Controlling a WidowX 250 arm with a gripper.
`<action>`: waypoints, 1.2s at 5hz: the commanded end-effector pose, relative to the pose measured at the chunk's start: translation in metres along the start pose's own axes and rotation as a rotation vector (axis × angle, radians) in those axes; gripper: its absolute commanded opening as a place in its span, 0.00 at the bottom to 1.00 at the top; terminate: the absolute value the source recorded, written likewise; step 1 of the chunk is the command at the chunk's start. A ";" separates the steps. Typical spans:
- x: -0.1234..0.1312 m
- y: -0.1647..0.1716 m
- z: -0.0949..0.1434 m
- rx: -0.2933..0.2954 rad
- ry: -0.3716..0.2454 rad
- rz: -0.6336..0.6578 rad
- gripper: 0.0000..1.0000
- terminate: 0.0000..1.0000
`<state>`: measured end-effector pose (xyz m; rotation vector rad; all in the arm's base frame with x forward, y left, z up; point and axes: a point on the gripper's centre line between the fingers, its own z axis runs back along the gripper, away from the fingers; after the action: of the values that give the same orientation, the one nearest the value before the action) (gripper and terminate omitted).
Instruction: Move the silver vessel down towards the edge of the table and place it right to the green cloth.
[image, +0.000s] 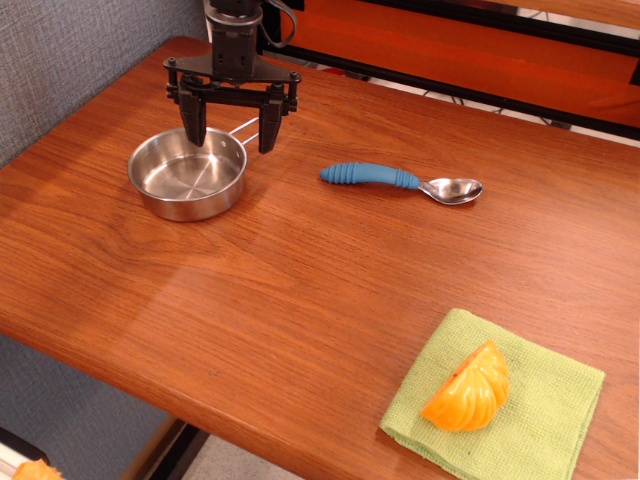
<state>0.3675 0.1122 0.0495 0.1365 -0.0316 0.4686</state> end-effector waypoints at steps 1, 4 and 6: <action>0.004 0.000 -0.004 0.016 -0.006 0.013 1.00 0.00; -0.004 0.004 -0.021 -0.010 0.010 0.099 0.00 0.00; -0.002 0.004 -0.027 -0.003 -0.015 0.101 0.00 0.00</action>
<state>0.3673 0.1132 0.0100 0.1351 -0.0201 0.5606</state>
